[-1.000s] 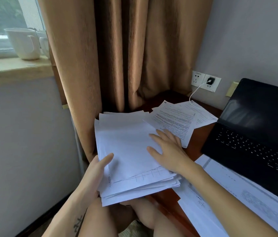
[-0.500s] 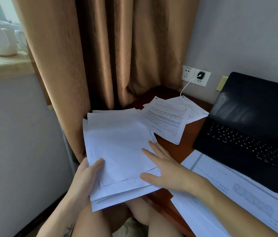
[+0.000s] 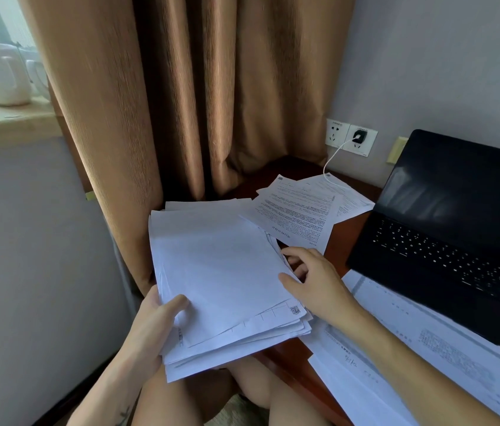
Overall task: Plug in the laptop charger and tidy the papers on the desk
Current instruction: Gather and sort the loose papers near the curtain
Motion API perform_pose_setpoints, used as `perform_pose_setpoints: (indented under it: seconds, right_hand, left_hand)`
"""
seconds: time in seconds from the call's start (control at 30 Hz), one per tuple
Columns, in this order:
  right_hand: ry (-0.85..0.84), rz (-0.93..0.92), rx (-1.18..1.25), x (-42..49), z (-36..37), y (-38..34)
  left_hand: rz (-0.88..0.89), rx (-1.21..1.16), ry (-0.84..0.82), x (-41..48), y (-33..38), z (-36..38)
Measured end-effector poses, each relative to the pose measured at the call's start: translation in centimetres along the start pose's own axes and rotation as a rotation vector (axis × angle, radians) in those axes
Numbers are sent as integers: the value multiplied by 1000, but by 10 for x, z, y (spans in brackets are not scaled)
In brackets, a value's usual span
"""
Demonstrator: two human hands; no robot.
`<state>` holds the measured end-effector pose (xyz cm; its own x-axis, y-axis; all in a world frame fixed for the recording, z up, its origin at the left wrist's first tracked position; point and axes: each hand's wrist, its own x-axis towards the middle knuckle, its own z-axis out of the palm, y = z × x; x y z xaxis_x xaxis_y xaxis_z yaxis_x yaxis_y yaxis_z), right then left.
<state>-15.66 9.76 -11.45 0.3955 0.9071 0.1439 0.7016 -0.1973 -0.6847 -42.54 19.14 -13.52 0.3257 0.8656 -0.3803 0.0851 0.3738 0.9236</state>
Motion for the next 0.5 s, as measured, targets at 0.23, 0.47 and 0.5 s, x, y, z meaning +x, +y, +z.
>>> perform_pose_setpoints:
  seconds: [0.23, 0.47, 0.5]
  right_hand:
    - [23, 163, 275, 6, 2, 7]
    - [-60, 167, 201, 6, 1, 5]
    - [-62, 165, 209, 6, 2, 4]
  left_hand:
    - [-6, -24, -4, 0, 0, 1]
    - [5, 26, -11, 2, -4, -1]
    - [5, 41, -19, 3, -4, -1]
